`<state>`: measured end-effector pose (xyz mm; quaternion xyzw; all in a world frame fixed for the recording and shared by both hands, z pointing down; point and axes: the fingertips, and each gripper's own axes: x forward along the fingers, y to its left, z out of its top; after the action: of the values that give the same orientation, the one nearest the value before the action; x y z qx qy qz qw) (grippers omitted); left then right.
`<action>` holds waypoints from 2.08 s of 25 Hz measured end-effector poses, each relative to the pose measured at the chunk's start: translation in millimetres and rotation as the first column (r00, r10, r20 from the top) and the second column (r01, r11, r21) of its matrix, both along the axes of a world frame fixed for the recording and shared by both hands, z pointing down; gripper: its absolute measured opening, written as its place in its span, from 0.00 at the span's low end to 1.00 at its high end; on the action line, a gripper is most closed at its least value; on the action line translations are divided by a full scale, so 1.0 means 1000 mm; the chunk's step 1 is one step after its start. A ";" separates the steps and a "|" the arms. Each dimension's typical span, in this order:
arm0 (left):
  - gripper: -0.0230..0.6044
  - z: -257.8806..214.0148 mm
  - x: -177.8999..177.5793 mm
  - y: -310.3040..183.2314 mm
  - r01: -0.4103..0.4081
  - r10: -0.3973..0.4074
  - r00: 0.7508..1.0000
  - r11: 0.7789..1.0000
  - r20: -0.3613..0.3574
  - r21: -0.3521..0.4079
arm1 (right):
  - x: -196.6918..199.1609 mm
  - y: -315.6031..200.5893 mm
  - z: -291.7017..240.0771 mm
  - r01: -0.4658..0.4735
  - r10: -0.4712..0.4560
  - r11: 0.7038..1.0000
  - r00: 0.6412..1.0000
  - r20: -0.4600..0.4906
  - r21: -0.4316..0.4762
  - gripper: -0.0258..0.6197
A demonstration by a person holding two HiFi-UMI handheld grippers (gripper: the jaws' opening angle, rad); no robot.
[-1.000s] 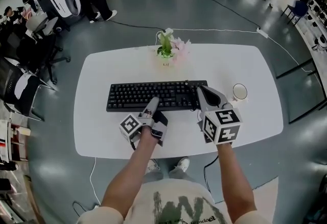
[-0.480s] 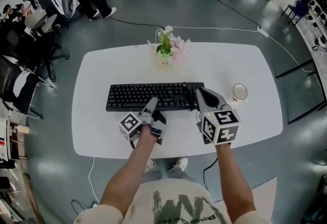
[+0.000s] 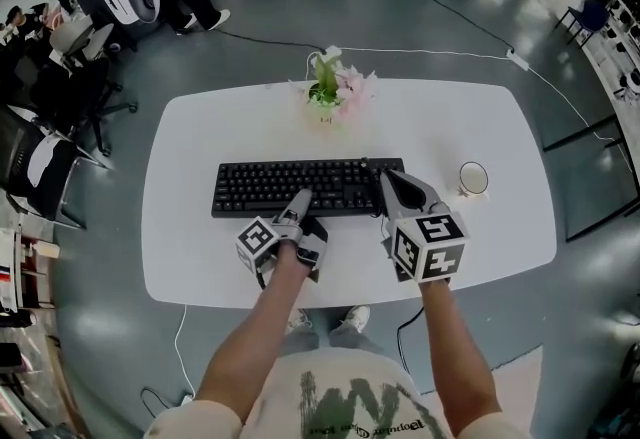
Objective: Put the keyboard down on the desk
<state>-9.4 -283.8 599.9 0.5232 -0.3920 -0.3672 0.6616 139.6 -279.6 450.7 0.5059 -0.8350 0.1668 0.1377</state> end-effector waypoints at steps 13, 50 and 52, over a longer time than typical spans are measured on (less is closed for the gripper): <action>0.24 0.016 -0.002 0.000 -0.016 0.017 1.000 0.998 0.022 -0.059 | -0.014 0.003 0.011 0.026 -0.026 1.000 1.000 0.006 -0.017 0.04; 0.66 0.011 0.006 -0.010 -0.084 0.101 0.994 0.939 0.035 -0.332 | -0.011 0.010 0.015 0.003 -0.002 1.000 1.000 0.025 -0.031 0.04; 0.68 0.012 0.008 -0.007 -0.095 0.112 0.993 0.930 0.030 -0.355 | -0.010 0.010 0.016 0.003 -0.002 0.999 1.000 0.029 -0.032 0.04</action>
<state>-1.9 -291.1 612.1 0.4250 -0.4396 -0.2427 0.7532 129.3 -269.5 466.8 0.5003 -0.8347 0.1872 0.1339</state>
